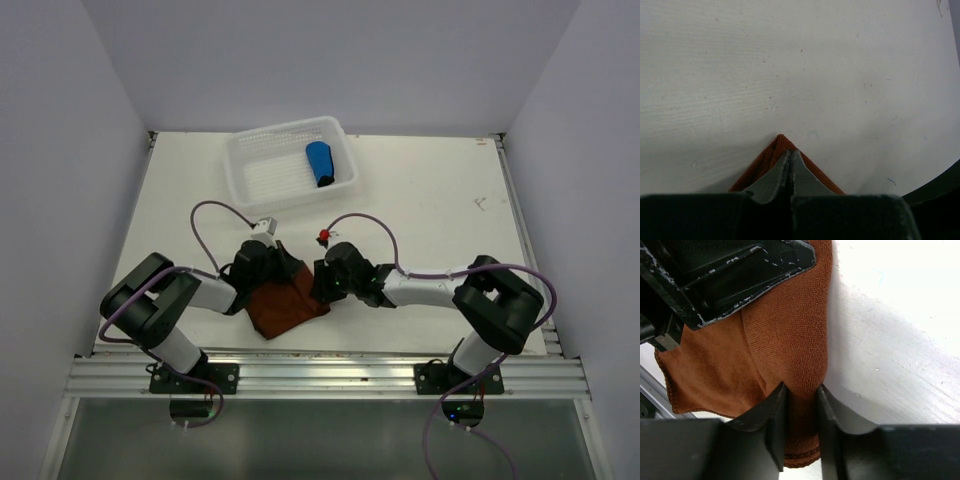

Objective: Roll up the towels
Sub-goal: Roll the towel

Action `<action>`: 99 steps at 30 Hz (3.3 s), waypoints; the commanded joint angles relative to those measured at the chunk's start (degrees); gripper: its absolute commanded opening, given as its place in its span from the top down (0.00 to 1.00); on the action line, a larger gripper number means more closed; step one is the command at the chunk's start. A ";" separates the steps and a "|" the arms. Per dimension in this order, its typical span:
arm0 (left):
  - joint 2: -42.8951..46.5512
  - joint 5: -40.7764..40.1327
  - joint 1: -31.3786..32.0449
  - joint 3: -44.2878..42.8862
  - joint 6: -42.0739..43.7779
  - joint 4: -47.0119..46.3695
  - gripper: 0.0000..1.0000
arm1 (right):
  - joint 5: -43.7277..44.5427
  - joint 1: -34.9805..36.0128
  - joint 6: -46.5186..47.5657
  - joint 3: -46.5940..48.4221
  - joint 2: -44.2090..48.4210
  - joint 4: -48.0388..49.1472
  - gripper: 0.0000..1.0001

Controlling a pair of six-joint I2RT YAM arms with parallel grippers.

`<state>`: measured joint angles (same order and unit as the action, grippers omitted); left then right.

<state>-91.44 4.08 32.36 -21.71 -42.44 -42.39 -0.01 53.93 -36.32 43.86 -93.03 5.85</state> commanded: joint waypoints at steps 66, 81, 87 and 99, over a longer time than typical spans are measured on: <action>9.44 14.82 -6.78 -6.16 0.16 12.98 1.00 | 62.24 25.34 32.45 40.26 -36.60 -38.89 0.96; -1.11 13.95 -6.78 -5.36 2.36 10.47 1.00 | 60.57 25.43 32.36 39.90 -36.26 -38.54 0.91; -4.53 9.99 -6.78 -5.18 4.82 11.10 1.00 | 58.73 25.35 30.43 37.01 -30.81 -36.00 0.75; -6.82 8.67 -6.87 -3.16 4.91 8.47 1.00 | 51.26 25.35 23.75 23.74 -8.85 -28.00 0.52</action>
<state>-94.74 18.63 27.99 -27.83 -40.88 -37.06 55.42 78.28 -2.04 69.10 -115.18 -29.06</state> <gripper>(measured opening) 0.005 0.472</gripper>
